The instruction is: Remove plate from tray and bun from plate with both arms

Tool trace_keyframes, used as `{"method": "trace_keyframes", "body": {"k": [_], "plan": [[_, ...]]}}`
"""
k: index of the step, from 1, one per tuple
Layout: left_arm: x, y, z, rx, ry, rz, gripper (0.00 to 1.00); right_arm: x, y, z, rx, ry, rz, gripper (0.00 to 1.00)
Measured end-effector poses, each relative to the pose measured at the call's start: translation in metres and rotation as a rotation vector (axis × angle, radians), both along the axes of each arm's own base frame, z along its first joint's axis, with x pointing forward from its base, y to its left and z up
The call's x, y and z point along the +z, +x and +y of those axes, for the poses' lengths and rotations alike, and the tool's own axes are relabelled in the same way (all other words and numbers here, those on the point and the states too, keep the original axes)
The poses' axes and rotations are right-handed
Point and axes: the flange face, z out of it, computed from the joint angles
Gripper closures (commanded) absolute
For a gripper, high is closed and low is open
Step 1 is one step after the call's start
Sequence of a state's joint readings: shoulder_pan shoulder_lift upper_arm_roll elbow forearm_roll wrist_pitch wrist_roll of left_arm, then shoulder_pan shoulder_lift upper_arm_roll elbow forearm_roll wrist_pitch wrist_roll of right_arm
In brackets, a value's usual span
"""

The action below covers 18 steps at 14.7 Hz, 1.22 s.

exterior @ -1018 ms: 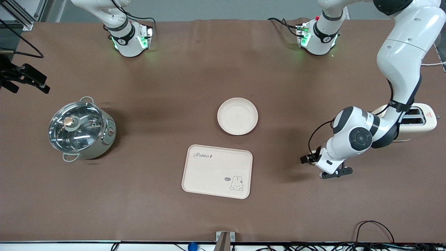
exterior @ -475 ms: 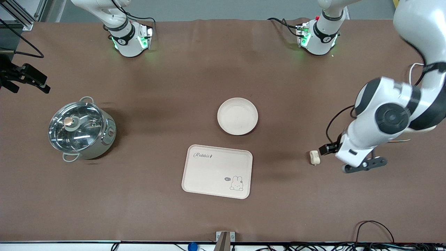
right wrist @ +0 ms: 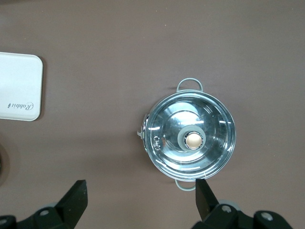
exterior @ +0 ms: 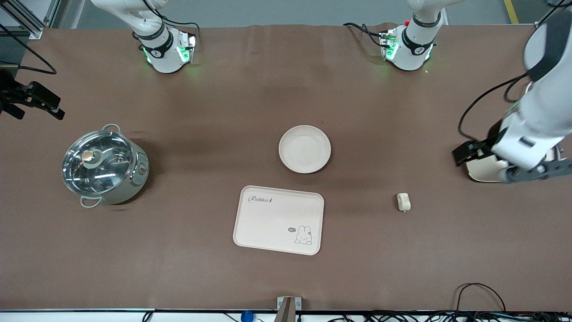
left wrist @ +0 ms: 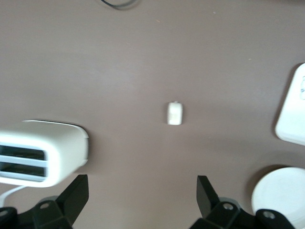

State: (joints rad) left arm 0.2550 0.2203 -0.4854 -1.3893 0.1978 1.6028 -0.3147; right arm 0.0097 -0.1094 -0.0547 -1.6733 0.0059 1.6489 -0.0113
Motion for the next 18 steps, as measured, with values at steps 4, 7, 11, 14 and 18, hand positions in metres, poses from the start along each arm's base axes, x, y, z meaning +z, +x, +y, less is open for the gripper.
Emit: {"method": "trace_keyframes", "body": {"k": [4,7,11,14,18], "plan": [[0.042,-0.024,0.030,0.036,-0.018,-0.022,0.00,0.000,0.000,0.004,0.007,0.000,-0.002,0.00],[0.047,-0.027,0.061,0.096,-0.116,-0.013,0.00,0.001,0.001,0.009,0.016,-0.001,-0.004,0.00],[0.052,-0.034,0.053,0.090,-0.124,0.000,0.00,0.001,0.001,0.011,0.021,-0.002,-0.002,0.00],[0.051,-0.034,0.050,0.082,-0.124,0.003,0.00,-0.001,-0.001,0.010,0.021,-0.011,0.014,0.00],[0.049,-0.034,0.050,0.081,-0.124,0.007,0.00,0.006,-0.002,0.009,0.020,-0.012,0.004,0.00]]}}
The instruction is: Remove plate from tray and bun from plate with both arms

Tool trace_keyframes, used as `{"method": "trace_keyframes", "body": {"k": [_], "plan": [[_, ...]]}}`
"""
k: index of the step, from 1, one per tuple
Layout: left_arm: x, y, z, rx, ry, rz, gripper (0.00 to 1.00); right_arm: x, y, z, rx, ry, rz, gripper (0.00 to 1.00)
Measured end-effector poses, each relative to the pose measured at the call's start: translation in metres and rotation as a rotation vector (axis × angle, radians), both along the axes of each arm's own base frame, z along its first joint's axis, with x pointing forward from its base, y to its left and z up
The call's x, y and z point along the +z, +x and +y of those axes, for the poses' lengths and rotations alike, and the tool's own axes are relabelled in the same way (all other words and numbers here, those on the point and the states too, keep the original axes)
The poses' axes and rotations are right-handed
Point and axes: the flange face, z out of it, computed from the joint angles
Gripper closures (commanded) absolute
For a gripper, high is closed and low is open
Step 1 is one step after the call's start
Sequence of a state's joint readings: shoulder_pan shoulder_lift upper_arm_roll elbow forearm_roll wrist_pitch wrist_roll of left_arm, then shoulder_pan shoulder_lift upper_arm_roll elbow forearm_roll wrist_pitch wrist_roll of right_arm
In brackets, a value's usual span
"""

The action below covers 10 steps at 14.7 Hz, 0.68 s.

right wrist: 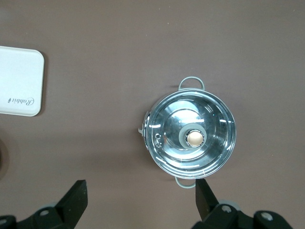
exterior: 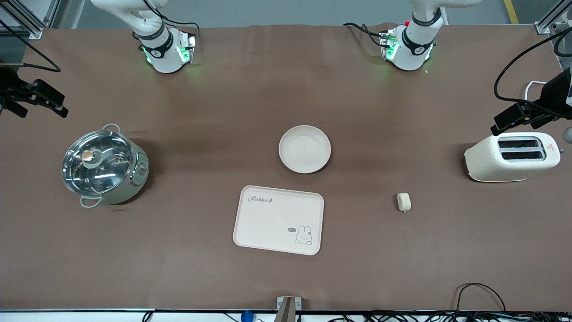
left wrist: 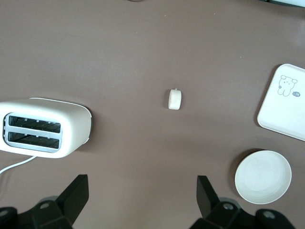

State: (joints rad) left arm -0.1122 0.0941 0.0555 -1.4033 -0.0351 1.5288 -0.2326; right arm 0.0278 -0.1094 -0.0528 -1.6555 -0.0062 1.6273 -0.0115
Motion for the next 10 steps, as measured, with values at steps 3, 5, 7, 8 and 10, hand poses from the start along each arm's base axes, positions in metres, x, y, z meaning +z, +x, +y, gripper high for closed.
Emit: {"method": "trace_keyframes", "body": {"k": [3,5,7,8,10], "plan": [[-0.002,0.000,-0.005,-0.010,-0.001,0.003,0.00,0.001,0.000,0.000,0.000,0.000,-0.002,0.00],[-0.002,0.000,-0.014,-0.040,-0.001,0.003,0.00,0.001,0.000,0.000,0.001,0.000,0.000,0.00],[-0.003,-0.002,-0.030,-0.138,0.003,0.006,0.00,0.000,0.000,0.001,0.001,0.000,0.000,0.00],[-0.004,-0.003,-0.037,-0.184,0.006,0.007,0.00,0.000,0.000,0.001,0.002,0.000,0.000,0.00],[-0.006,-0.003,-0.037,-0.239,0.010,0.008,0.00,0.000,0.000,0.001,0.002,0.000,0.000,0.00]]}}
